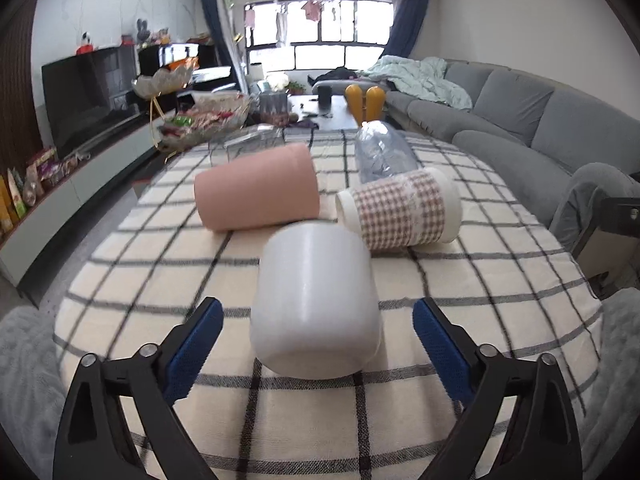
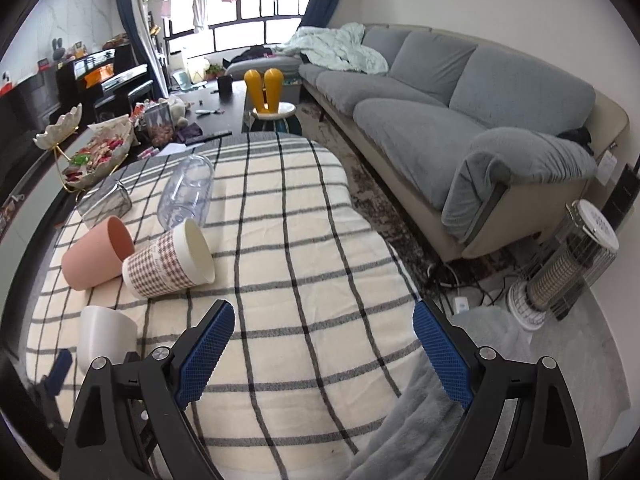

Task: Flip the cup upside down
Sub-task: 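Move the left gripper to the white cup and close on its body, then lift the white cup with the left gripper and rotate it rim-down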

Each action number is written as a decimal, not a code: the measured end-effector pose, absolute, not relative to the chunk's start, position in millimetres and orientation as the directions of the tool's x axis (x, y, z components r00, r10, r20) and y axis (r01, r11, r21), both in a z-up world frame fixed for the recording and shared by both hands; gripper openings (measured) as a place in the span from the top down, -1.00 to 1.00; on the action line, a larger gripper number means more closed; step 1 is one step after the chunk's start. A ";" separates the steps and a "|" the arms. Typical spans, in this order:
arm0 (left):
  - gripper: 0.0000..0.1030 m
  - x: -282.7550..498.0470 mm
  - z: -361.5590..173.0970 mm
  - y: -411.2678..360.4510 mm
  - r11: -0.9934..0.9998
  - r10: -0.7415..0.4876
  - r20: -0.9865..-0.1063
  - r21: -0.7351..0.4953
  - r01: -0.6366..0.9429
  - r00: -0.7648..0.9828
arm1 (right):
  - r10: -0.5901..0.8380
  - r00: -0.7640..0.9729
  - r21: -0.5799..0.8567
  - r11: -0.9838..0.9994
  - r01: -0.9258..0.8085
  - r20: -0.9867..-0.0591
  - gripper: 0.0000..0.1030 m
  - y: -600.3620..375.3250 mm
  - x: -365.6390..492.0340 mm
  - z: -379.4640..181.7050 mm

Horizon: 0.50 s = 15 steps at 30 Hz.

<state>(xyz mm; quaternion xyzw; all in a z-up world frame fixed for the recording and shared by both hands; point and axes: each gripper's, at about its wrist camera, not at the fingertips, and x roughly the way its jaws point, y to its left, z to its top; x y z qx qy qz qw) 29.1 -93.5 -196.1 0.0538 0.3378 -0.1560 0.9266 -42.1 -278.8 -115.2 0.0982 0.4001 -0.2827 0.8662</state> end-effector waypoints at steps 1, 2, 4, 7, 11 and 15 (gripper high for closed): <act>-0.72 31.9 -201.1 -93.2 0.952 -0.239 -0.647 -0.008 0.307 0.724 | -0.408 0.514 -0.056 0.820 0.570 -0.755 -0.77 -279.5 -40.9 -117.0; -0.59 34.6 -204.7 -92.7 0.955 -0.232 -0.652 -0.012 0.297 0.721 | -0.405 0.510 -0.054 0.820 0.570 -0.759 -0.77 -280.1 -40.1 -118.4; -0.47 36.7 -211.2 -93.4 0.958 -0.221 -0.661 -0.008 0.288 0.717 | -0.402 0.505 -0.055 0.820 0.570 -0.764 -0.77 -280.3 -38.1 -120.2; -0.33 32.7 -210.6 -95.1 0.955 -0.225 -0.646 0.002 0.296 0.729 | -0.396 0.497 -0.056 0.821 0.568 -0.772 -0.77 -280.5 -35.5 -123.4; -0.30 32.4 -209.1 -94.7 0.957 -0.215 -0.643 0.011 0.290 0.735 | -0.388 0.484 -0.055 0.821 0.568 -0.785 -0.77 -281.5 -33.3 -127.2; -0.29 36.2 -205.1 -95.4 0.953 -0.203 -0.672 0.032 0.301 0.712 | -0.387 0.486 -0.053 0.821 0.568 -0.783 -0.77 -281.7 -33.8 -126.2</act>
